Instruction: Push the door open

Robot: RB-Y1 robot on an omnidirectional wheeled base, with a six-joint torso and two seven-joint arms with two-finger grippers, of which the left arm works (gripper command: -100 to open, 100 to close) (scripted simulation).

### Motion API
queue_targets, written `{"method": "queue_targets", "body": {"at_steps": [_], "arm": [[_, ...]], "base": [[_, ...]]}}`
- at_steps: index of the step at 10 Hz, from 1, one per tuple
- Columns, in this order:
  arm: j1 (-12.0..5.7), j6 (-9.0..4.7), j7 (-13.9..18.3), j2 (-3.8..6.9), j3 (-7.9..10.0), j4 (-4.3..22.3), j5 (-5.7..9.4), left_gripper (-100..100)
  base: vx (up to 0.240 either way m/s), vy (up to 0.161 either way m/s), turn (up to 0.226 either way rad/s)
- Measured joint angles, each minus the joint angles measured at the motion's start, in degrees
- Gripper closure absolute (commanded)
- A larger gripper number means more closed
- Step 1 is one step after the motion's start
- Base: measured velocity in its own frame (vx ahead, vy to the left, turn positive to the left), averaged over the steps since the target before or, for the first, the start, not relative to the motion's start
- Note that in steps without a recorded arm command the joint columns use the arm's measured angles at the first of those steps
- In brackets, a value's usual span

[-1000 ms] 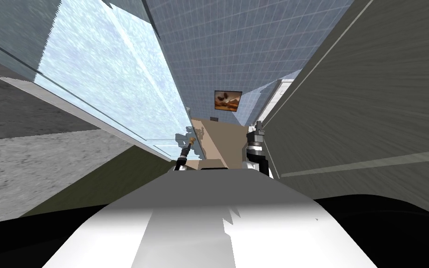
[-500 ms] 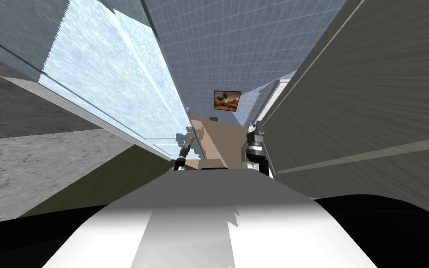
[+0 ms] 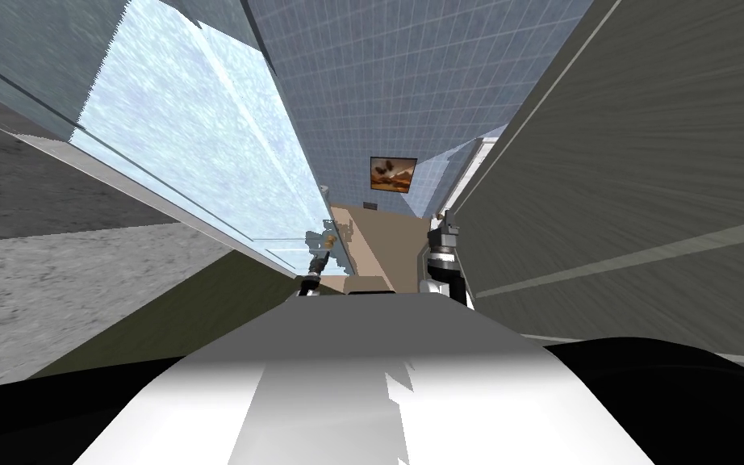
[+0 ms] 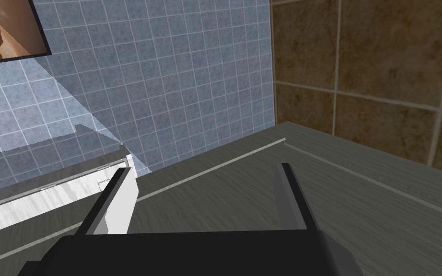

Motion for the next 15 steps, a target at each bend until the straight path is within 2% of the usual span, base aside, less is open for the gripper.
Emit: {"method": "queue_targets", "body": {"at_steps": [1,5,9,12,15], "arm": [[0.31,0.18,-1.40,0.23,-0.10,-0.38,0.08,-100],[0.34,-0.65,-7.92,1.45,-0.66,1.22,0.48,-100],[1.68,-0.15,-13.14,2.56,-1.10,0.01,0.82,-100],[1.94,-0.31,-16.16,3.18,-1.40,0.39,1.02,-100],[1.72,-0.14,-16.59,3.00,-1.20,0.58,1.14,-100]], "base": [[-0.037,-0.028,-0.008],[-0.050,-0.037,-0.006],[-0.035,-0.031,-0.005],[-0.029,-0.021,-0.003],[0.167,0.016,-0.033]]}}
